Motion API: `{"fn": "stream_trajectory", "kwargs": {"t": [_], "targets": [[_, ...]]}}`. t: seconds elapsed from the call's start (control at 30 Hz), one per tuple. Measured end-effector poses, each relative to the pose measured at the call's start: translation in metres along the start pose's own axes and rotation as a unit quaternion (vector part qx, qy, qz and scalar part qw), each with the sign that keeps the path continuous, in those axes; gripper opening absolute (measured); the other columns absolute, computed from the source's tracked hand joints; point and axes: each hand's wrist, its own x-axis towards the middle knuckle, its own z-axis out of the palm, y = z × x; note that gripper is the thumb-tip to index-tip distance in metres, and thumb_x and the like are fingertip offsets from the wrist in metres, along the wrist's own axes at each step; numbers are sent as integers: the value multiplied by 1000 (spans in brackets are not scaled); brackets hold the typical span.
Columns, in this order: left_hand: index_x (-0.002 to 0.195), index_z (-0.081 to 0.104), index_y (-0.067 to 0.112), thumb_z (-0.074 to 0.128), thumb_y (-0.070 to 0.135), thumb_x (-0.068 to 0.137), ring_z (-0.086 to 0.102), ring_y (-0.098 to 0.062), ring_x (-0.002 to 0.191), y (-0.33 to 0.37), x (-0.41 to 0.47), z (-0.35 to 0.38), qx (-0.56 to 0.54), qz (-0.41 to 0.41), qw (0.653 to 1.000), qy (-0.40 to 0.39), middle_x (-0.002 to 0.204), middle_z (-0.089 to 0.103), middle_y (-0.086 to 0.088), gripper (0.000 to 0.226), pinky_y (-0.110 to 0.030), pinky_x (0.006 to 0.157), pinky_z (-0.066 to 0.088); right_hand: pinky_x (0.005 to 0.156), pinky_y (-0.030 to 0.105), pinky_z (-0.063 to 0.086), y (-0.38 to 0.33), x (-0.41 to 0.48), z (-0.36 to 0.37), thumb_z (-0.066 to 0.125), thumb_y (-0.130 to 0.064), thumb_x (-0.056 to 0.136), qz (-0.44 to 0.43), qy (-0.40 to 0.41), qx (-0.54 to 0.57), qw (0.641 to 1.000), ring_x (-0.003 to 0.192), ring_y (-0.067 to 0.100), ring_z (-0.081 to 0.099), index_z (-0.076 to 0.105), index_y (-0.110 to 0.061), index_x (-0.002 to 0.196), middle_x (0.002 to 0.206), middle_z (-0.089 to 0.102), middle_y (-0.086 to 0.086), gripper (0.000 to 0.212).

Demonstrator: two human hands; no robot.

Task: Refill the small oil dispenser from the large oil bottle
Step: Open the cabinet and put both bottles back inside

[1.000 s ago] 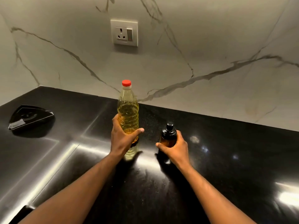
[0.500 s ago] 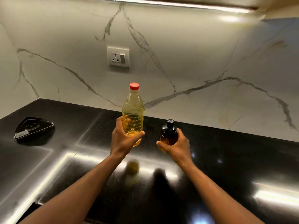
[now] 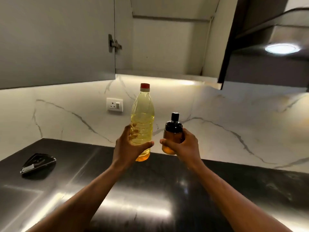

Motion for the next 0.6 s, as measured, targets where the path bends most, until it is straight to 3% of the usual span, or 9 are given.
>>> {"fn": "stream_trajectory", "kwargs": {"t": [0.27,0.4,0.6], "targets": [[139,52,35,84,71,64,68,-18,115,81,18,-17,-1,34,999,-12,131,69,9,88,-44,100,56,93,47,62,-72,15,-60,85,-70,63,-37,9,28,999,106,20,69,63,-19,132,116,72,-2,89],[128,53,42,81,79,59,69,-14,108,114,40,-25,-7,40,999,-13,116,68,18,84,-36,92,57,93,44,61,-106,35,-81,89,-52,71,-42,10,14,999,103,15,67,64,-17,130,114,72,-3,73],[133,59,38,79,90,40,70,-10,106,164,105,-40,-16,58,998,6,117,73,16,109,-43,96,58,82,32,60,-160,88,-107,94,-42,71,-62,29,14,998,95,11,71,69,-23,113,101,75,-8,52]]}}
